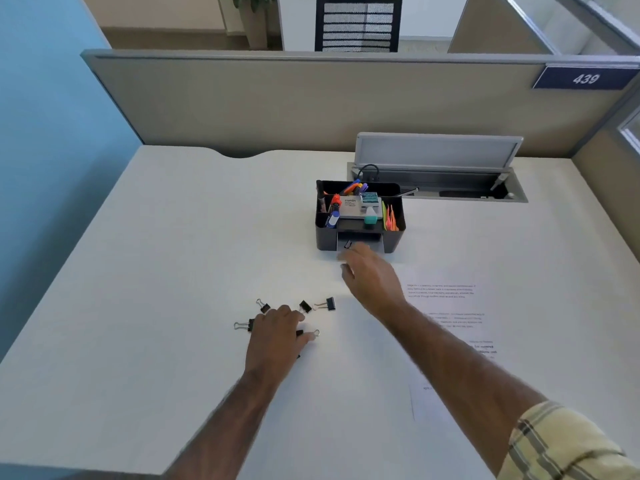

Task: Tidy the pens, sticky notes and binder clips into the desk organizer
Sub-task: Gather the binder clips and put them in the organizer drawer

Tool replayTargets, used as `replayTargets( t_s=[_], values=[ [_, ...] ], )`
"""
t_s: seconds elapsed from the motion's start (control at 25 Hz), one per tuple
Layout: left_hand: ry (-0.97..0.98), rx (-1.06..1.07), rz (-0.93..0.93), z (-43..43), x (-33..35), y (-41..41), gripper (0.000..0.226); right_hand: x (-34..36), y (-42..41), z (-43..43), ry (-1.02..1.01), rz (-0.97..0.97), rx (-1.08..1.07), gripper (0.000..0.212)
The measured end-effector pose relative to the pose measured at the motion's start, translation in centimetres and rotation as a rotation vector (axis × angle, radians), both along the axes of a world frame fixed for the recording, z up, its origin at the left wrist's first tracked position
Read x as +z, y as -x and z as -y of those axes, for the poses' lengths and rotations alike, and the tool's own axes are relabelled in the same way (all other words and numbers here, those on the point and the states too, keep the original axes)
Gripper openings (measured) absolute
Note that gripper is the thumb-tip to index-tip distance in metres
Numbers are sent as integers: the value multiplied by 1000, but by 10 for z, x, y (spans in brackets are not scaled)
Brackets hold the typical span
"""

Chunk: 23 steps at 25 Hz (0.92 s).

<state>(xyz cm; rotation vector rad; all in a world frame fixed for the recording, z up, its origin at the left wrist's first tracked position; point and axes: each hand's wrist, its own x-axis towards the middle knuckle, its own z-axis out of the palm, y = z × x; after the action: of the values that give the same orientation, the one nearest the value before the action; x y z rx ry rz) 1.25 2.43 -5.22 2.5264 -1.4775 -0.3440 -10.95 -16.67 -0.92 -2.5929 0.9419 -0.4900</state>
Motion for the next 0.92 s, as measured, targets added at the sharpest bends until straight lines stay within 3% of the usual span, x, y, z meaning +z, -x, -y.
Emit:
replayTargets(
  t_s=[0.12,0.2,0.44,0.72,0.92],
  values=[
    [-82,-39,61,-2,-1,3,42,-30,-1,-31,-192,-337,145,29],
    [-111,-38,68,-3,0,1,40,-42,-2,-38,-220,-431,142,22],
    [-127,-60,140,-3,3,5,15,-41,-6,-36,-172,-406,105,13],
    [37,-33,62,3,12,9,22,14,1,8,-53,-36,66,24],
    [157,-33,-10,30,34,10,18,34,9,64,25,-136,2,31]
  ],
)
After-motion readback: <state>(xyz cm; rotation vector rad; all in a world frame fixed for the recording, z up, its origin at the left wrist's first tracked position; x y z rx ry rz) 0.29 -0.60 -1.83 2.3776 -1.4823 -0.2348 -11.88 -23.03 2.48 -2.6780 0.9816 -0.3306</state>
